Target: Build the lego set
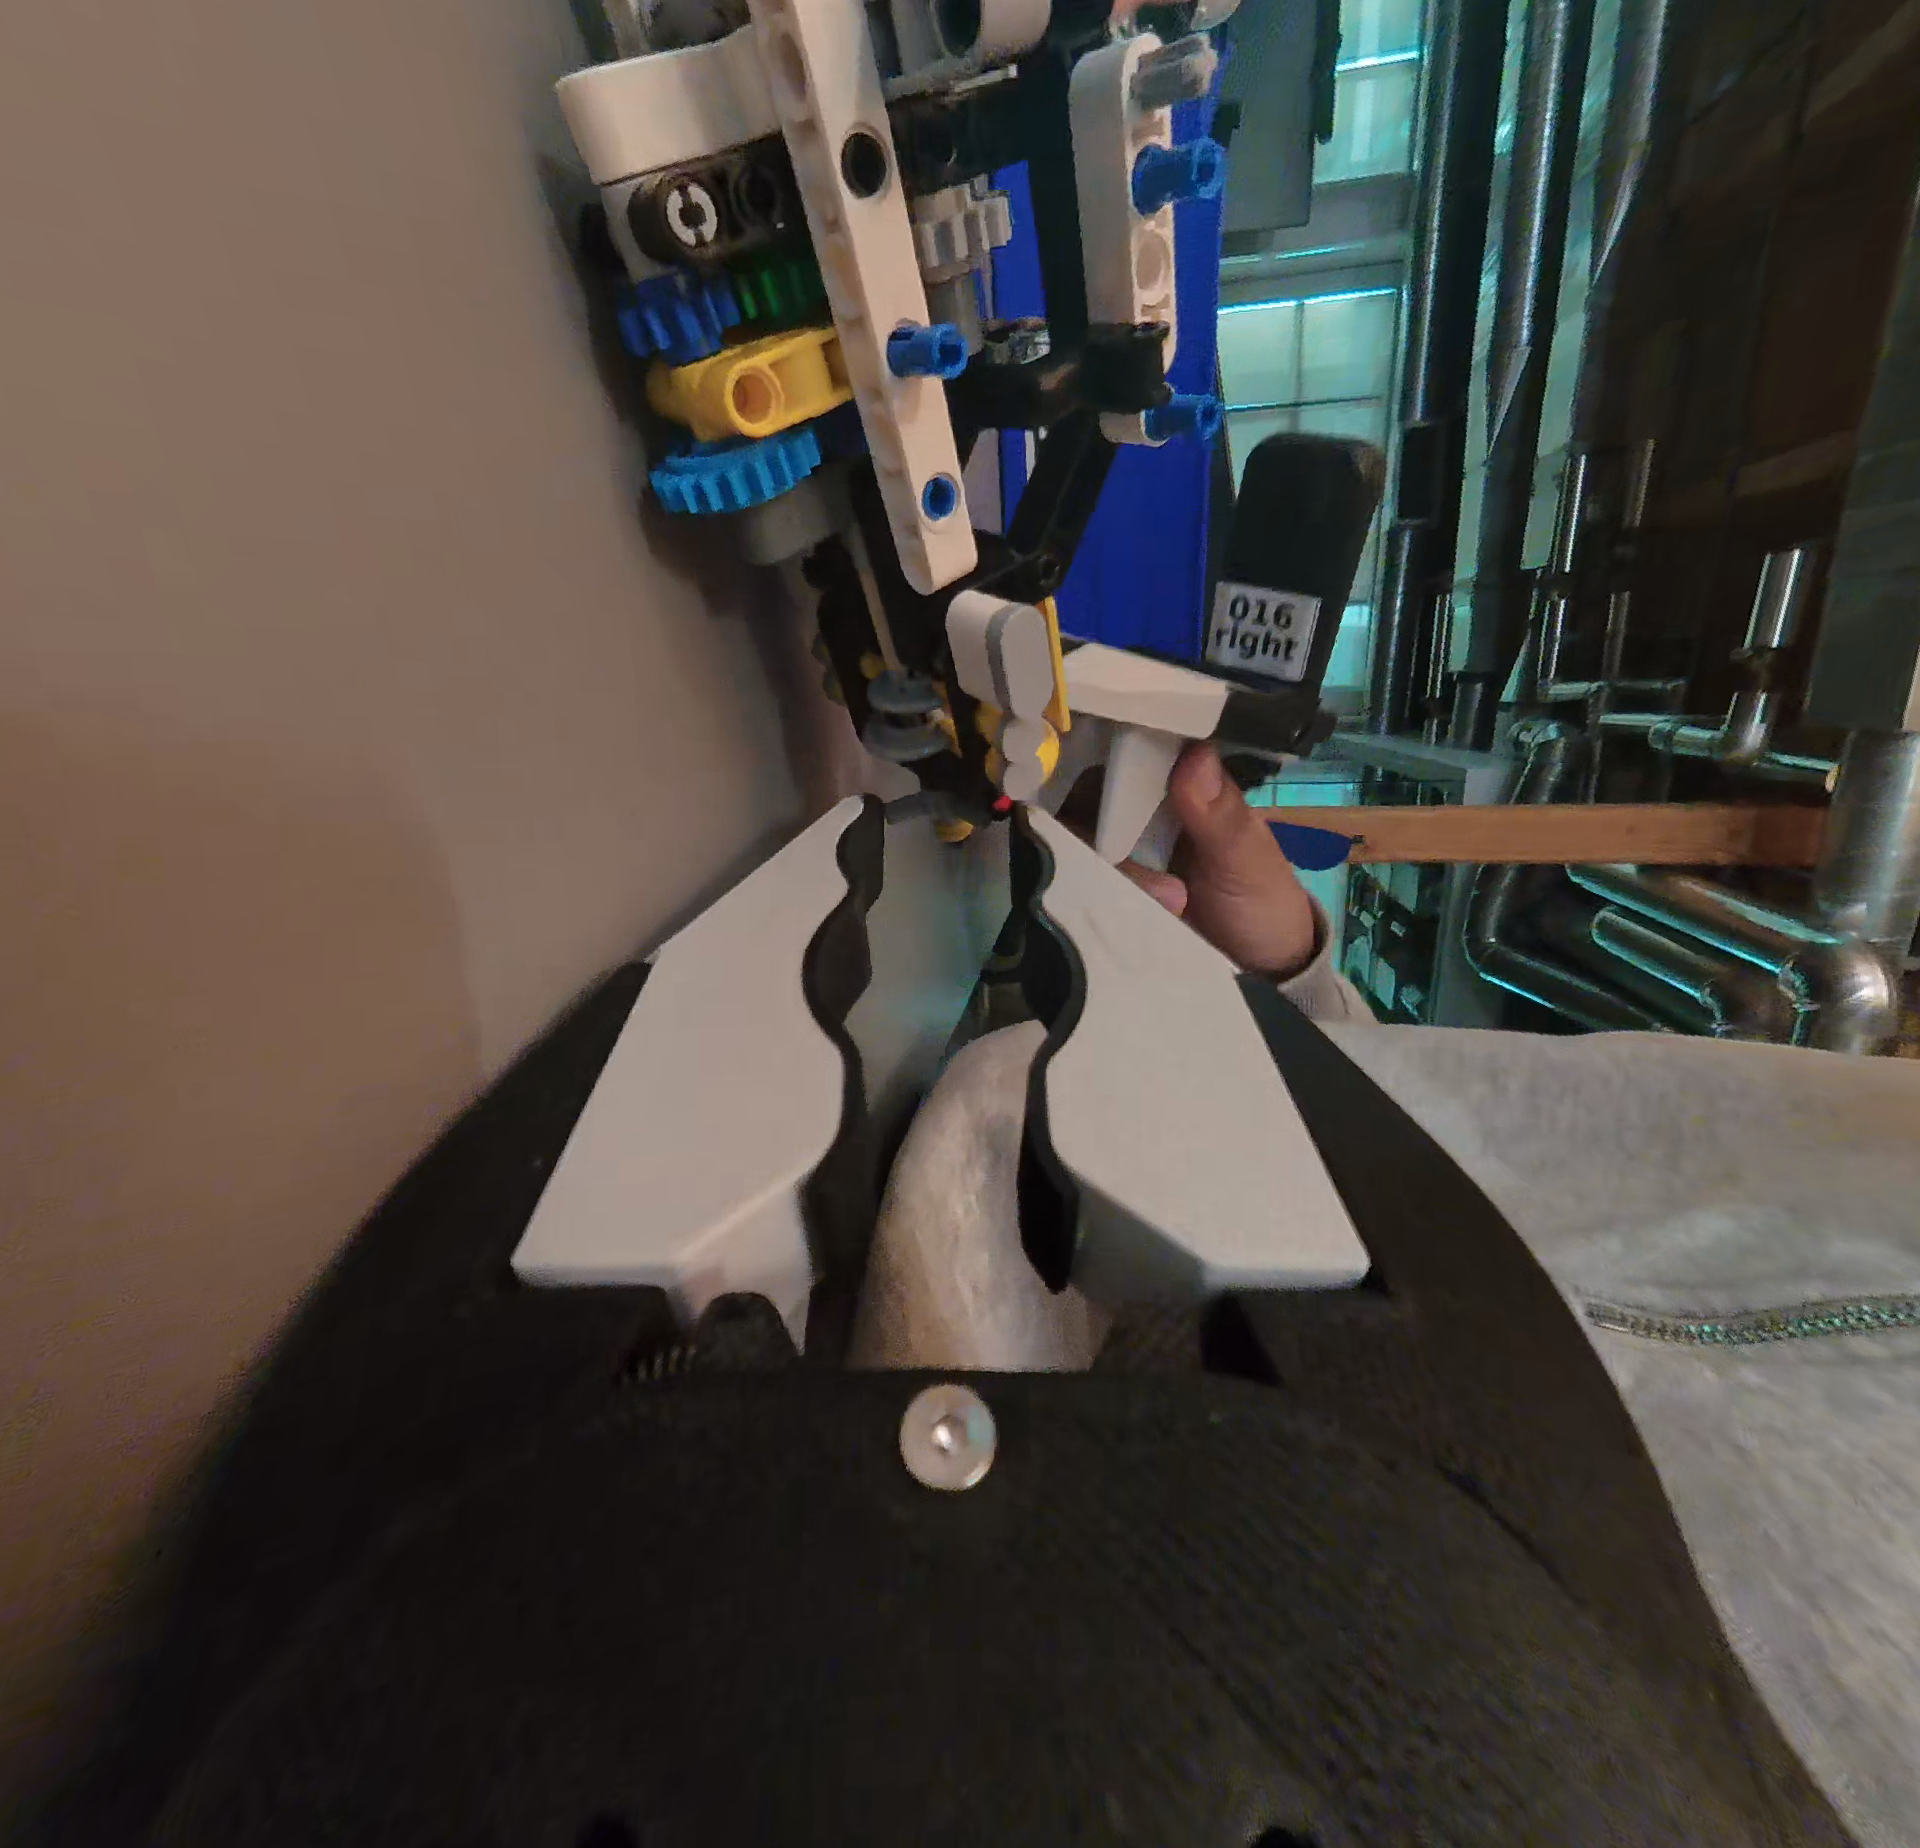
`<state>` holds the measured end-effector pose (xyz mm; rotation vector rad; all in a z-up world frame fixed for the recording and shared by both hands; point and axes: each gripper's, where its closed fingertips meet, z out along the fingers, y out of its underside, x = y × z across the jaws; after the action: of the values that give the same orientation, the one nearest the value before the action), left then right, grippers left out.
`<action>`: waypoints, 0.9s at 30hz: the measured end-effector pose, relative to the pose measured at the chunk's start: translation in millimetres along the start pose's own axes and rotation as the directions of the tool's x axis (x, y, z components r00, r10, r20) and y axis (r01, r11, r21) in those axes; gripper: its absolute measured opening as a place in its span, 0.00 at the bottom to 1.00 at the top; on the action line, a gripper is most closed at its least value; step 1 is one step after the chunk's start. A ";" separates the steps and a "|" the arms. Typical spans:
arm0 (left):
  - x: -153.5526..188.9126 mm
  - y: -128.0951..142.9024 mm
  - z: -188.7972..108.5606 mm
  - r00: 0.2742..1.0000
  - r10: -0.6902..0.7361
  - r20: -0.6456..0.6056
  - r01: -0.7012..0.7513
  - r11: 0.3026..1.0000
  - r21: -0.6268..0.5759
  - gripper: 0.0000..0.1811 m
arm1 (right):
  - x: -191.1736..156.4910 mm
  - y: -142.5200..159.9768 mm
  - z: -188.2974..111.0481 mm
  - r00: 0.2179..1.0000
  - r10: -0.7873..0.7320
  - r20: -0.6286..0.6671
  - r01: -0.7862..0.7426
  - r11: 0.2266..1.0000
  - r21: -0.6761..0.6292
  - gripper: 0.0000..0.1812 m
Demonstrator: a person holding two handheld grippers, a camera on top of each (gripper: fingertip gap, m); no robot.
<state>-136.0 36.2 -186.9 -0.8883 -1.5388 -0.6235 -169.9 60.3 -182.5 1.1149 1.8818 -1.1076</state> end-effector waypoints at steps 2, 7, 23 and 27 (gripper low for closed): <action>-0.7 -1.0 -3.7 1.000 0.015 0.002 -0.015 1.000 -0.003 0.12 | 5.0 5.8 3.7 0.999 0.030 -0.031 -0.028 0.997 0.073 0.00; -0.4 -1.3 -8.8 1.000 0.017 -0.016 -0.017 1.000 0.006 0.10 | 18.7 14.5 -2.6 0.990 -0.055 -0.133 0.072 0.988 0.134 0.05; 14.7 0.1 -39.7 0.987 0.155 0.032 -0.158 0.981 0.114 0.15 | 31.6 26.1 -42.9 0.320 -0.910 -0.264 0.863 0.395 -0.315 0.20; 27.8 6.7 -32.3 0.970 0.243 0.031 -0.245 0.965 0.094 0.16 | 38.6 23.8 -16.4 0.226 -0.962 -0.151 0.877 0.268 -0.399 0.00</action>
<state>-112.5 19.4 -155.0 -0.9929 -1.4361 -0.3605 -166.0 94.3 -216.4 -0.1902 3.0552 -1.2134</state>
